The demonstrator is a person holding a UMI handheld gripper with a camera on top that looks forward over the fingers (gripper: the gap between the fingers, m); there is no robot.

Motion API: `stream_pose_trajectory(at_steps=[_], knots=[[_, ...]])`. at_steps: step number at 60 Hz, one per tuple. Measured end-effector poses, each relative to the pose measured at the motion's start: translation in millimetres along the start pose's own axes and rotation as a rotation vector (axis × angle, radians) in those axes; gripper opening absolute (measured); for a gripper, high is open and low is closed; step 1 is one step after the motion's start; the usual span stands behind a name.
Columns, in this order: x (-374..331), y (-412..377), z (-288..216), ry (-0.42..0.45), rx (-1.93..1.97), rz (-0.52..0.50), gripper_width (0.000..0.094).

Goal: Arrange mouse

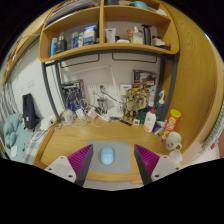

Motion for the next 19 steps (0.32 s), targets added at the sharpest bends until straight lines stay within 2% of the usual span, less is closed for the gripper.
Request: stream_pose_trajectory(at_steps=[19], knots=[[-26, 11, 17, 0.024, -0.020, -0.041, 0.0812]])
Point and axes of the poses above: the point between the fingertips, and its own axes, seen from behind it with the camera up: y to the right, z down, x forward, the way the camera looks, the point moved 6 cm from there along -x, backward, against the way the camera looks, and after that the axes turned 11 degrees about -y, right-handed, at the moved point
